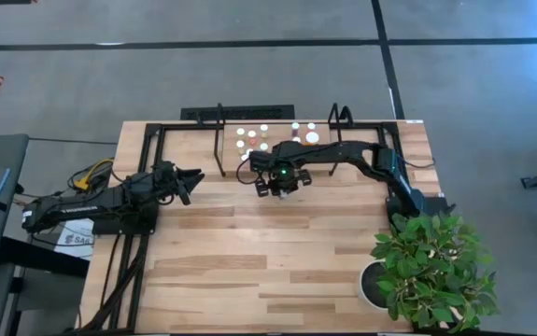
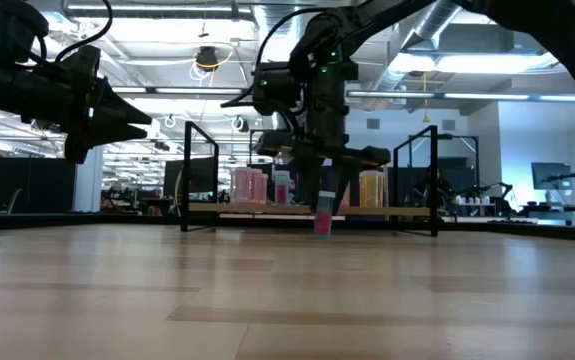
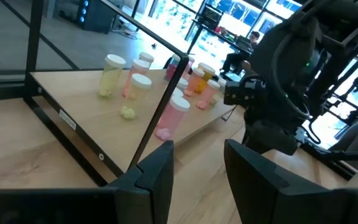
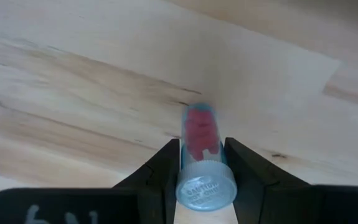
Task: Pick and place medicine bottles onto shelf by color
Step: Put the blue pill bottle on the shelf
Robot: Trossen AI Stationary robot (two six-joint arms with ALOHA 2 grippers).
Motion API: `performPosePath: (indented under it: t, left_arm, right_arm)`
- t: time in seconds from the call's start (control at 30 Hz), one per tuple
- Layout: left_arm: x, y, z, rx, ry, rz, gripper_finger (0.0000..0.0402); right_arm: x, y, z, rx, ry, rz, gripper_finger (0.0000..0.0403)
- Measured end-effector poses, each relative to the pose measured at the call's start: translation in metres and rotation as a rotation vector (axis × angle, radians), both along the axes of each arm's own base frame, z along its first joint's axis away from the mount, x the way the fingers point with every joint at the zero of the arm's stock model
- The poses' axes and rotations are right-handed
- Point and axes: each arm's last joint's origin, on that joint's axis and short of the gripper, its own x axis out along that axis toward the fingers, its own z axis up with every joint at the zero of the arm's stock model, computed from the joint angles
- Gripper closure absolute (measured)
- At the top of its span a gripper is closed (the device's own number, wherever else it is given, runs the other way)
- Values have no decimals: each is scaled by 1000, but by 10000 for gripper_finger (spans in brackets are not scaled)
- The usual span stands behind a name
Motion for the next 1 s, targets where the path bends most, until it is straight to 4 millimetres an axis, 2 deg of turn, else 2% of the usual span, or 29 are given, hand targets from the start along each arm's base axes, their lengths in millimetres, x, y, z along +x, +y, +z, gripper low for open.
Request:
performPosePath:
  t: [0.3,0.57,0.73,1.0]
  left_arm:
    - [0,0,0,0,0,0,274]
    - [0,0,0,0,0,0,274]
    - [0,0,0,0,0,0,274]
    - [0,0,0,0,0,0,274]
  right_arm:
    - [12,-14,-2,-8,-16,30,268]
    - [13,-17,-1,-48,-27,24,241]
    - [13,-18,-1,-81,-26,21,205]
    - [14,-15,-1,-138,-8,-12,114]
